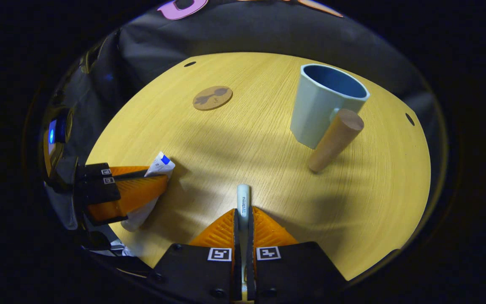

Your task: Put the toothbrush and toothpaste on the desktop into the cup, then pick up the cup and place it on the coaster on the desktop.

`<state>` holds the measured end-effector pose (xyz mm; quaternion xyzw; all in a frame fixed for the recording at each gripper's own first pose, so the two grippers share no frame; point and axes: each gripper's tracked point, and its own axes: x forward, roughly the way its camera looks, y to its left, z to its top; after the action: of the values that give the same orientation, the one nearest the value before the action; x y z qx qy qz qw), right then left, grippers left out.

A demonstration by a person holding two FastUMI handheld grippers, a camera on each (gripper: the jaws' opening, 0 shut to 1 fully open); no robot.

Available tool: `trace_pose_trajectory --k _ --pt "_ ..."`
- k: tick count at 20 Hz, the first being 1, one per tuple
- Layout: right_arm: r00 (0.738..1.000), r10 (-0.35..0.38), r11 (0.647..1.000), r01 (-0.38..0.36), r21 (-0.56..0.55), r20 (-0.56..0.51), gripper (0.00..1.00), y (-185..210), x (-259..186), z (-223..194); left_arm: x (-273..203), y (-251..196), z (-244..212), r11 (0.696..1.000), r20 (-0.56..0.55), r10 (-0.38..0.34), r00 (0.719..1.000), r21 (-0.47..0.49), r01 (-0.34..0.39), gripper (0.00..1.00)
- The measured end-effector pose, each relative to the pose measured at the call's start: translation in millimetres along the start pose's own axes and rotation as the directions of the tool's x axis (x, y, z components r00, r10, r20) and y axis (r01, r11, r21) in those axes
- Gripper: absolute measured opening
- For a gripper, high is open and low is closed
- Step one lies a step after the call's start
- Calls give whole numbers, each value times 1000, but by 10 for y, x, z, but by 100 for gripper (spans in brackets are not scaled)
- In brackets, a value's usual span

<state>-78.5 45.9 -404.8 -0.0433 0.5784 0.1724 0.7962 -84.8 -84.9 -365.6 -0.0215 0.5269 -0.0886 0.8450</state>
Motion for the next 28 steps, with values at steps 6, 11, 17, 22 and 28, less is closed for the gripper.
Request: trace_pose_trajectory --k 6,11,17,22,28 --pt "996 48 995 -54 81 71 7 34 -16 4 -298 -62 270 999 143 -27 989 25 24 0" --pt "964 108 992 -120 35 242 7 197 -346 182 -487 -34 439 1000 249 -16 968 15 13 0" --pt "897 127 984 -169 64 423 7 172 -831 650 -782 -43 737 1000 376 -16 927 -17 24 0" --pt "852 102 980 -175 96 513 7 -28 -1070 1086 -943 -81 888 999 407 -28 913 -23 41 0" --pt "771 52 977 -170 127 634 7 -372 -1368 1823 -1106 -217 1045 999 426 -47 904 4 50 0"
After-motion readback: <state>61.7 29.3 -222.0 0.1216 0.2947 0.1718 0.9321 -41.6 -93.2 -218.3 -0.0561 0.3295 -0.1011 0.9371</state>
